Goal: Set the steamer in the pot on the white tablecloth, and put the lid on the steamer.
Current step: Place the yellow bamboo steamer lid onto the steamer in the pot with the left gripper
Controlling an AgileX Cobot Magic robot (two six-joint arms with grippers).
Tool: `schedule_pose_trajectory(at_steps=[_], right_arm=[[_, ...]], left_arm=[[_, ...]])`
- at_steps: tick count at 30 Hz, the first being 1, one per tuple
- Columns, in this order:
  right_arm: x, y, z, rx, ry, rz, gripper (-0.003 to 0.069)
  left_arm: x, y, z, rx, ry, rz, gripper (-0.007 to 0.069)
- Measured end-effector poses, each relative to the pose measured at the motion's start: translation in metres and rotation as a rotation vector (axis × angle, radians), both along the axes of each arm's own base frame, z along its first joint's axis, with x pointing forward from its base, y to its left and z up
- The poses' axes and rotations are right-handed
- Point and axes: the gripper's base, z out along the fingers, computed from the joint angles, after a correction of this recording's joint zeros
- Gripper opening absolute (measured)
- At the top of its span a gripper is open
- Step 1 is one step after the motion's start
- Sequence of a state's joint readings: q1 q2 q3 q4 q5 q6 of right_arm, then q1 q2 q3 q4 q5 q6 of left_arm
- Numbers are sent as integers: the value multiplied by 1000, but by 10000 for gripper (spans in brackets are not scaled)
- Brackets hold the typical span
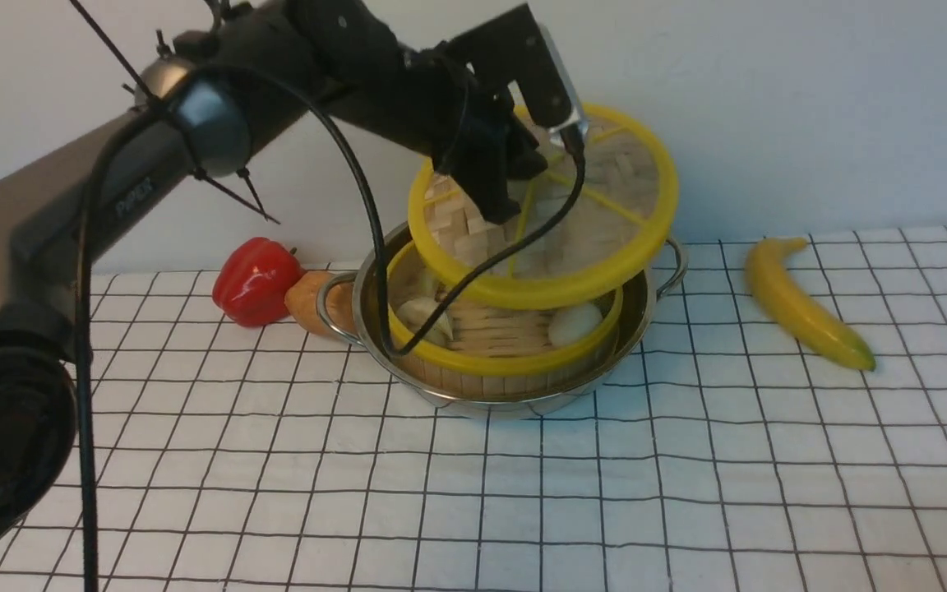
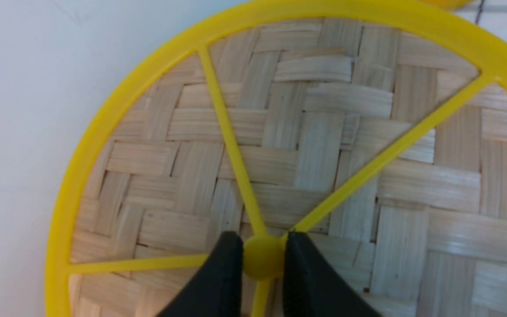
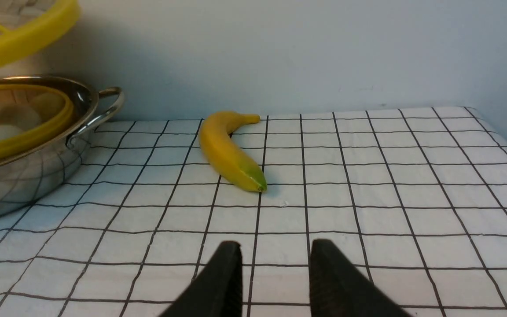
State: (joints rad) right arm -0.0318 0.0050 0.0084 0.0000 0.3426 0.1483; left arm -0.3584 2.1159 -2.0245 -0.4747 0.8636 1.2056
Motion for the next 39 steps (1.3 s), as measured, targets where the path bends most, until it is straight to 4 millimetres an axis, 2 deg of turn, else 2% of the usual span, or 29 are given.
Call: schedule_pose_trajectory(at_steps=[3, 7, 14, 21, 27, 34, 39], right_arm=[[0, 0, 0, 0, 0, 0, 240], [0, 0, 0, 0, 0, 0, 240], [0, 0, 0, 0, 0, 0, 240], [0, 0, 0, 0, 0, 0, 240], [0, 0, 0, 0, 0, 0, 242], [0, 0, 0, 0, 0, 0, 242], [0, 0, 0, 0, 0, 0, 242]], left_arm=[[-4, 3, 6, 26, 46, 9, 113], [-10, 7, 1, 89, 137, 5, 113], [1, 4, -35, 131, 208, 24, 105], [14, 3, -57, 151, 181, 53, 105], [17, 3, -56, 140, 152, 65, 105], [22, 3, -71, 169, 161, 70, 105], [23, 3, -72, 166, 159, 82, 104]])
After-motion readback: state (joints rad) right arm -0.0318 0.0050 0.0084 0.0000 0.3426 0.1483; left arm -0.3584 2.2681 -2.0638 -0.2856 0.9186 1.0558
